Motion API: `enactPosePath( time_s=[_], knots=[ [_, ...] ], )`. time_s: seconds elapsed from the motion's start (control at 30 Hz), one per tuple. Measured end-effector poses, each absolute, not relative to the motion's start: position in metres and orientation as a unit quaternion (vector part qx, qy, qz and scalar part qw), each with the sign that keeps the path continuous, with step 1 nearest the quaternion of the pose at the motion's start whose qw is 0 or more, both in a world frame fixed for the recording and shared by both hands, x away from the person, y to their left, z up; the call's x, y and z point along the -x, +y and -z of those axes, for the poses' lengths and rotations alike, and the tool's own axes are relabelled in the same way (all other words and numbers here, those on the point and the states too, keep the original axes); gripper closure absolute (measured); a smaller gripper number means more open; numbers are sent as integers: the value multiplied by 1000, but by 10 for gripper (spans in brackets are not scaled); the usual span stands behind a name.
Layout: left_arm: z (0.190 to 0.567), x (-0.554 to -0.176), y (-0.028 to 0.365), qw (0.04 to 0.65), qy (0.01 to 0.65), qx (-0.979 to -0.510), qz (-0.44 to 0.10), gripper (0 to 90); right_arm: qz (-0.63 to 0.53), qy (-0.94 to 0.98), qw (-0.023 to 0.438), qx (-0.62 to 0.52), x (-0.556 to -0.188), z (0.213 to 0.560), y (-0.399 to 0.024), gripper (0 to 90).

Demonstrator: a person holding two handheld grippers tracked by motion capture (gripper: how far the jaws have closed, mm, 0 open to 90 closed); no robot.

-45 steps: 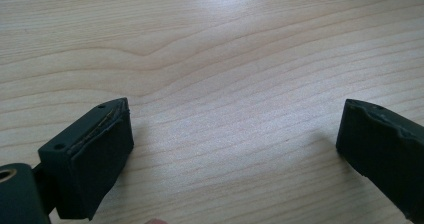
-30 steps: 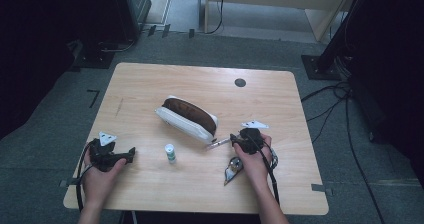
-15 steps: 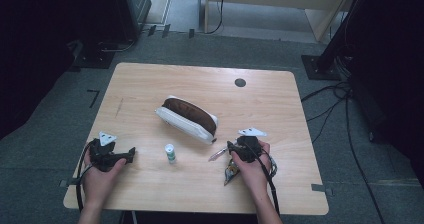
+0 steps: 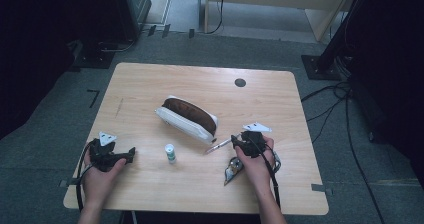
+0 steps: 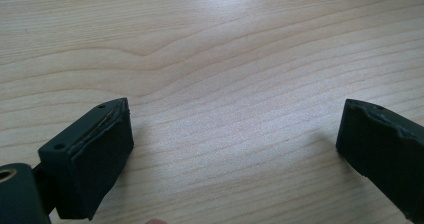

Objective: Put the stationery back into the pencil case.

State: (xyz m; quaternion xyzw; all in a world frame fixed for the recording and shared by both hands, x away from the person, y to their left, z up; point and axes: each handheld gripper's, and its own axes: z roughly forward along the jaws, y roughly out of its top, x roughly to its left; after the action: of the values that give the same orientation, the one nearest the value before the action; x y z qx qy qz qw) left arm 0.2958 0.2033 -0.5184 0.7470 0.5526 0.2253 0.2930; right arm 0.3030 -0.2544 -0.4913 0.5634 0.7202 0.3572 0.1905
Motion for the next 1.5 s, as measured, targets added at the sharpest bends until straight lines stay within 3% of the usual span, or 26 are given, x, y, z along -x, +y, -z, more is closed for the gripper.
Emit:
enactPosePath(
  time_s=[0.17, 0.5, 0.6, 0.87, 1.07, 1.2, 1.27, 1.37, 1.5],
  knots=[
    [518, -296, 203, 293, 552, -747, -225, 18, -354, 717, 186, -571, -297, 490, -249, 521],
    [518, -296, 203, 293, 552, -748, -225, 18, -339, 690, 121, -628, -313, 497, -227, 439],
    [518, -296, 203, 293, 552, -748, -225, 18, -331, 684, 120, -639, -319, 499, -223, 433],
    [518, -296, 203, 293, 552, -748, -225, 18, -288, 702, 181, -625, -324, 499, -207, 460],
    [518, -296, 203, 293, 552, -748, -225, 18, -289, 706, 206, -613, -328, 498, -209, 645],
    [518, -296, 203, 293, 552, -748, -225, 18, -295, 713, 206, -602, -333, 498, -215, 710],
    [518, -296, 203, 293, 552, -748, -225, 18, -299, 716, 207, -596, -334, 498, -215, 706],
    [518, -296, 203, 293, 552, -748, -225, 18, -301, 713, 209, -598, -333, 499, -216, 627],
    [518, -296, 203, 293, 552, -748, -225, 18, -325, 710, 197, -593, -325, 494, -218, 625]
  ],
)
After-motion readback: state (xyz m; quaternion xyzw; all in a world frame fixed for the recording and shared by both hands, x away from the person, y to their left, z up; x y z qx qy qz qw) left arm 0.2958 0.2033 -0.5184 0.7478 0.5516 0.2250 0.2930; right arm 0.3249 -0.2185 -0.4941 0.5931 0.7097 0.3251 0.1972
